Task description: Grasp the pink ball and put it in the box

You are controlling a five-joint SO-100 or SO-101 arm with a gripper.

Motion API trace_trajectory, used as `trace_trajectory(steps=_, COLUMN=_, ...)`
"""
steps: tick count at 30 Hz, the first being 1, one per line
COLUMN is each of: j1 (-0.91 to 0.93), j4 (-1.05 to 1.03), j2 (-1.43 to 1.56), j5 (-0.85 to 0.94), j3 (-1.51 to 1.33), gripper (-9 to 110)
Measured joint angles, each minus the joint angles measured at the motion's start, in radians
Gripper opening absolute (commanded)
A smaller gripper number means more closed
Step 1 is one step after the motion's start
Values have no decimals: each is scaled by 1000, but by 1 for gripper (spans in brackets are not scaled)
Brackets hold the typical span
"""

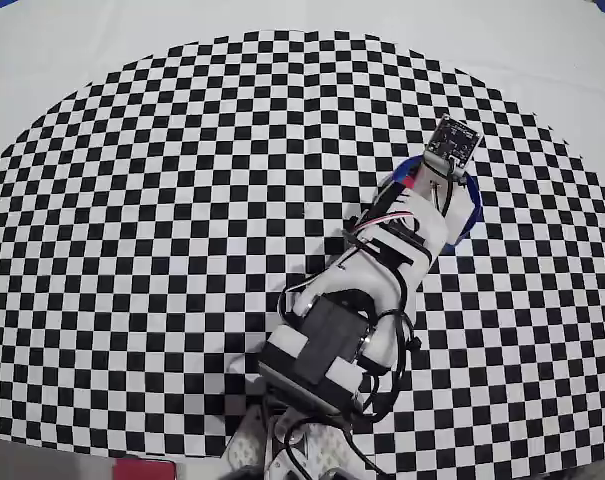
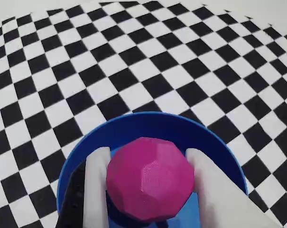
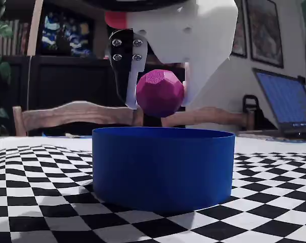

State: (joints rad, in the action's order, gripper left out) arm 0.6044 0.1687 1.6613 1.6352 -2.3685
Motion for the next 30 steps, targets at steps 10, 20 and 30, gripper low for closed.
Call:
trace_trajectory(steps=10, j1=0, j4=0, j2=0, j5=0, j3=0, gripper=0)
trace_trajectory(steps=20, j1=-11, j4=0, j2=-9, j5=0, j3=0, gripper=13)
trace_trajectory(steps=30, j1=-12, j4=20, j2=-9, j5=0, j3=0, gripper=42)
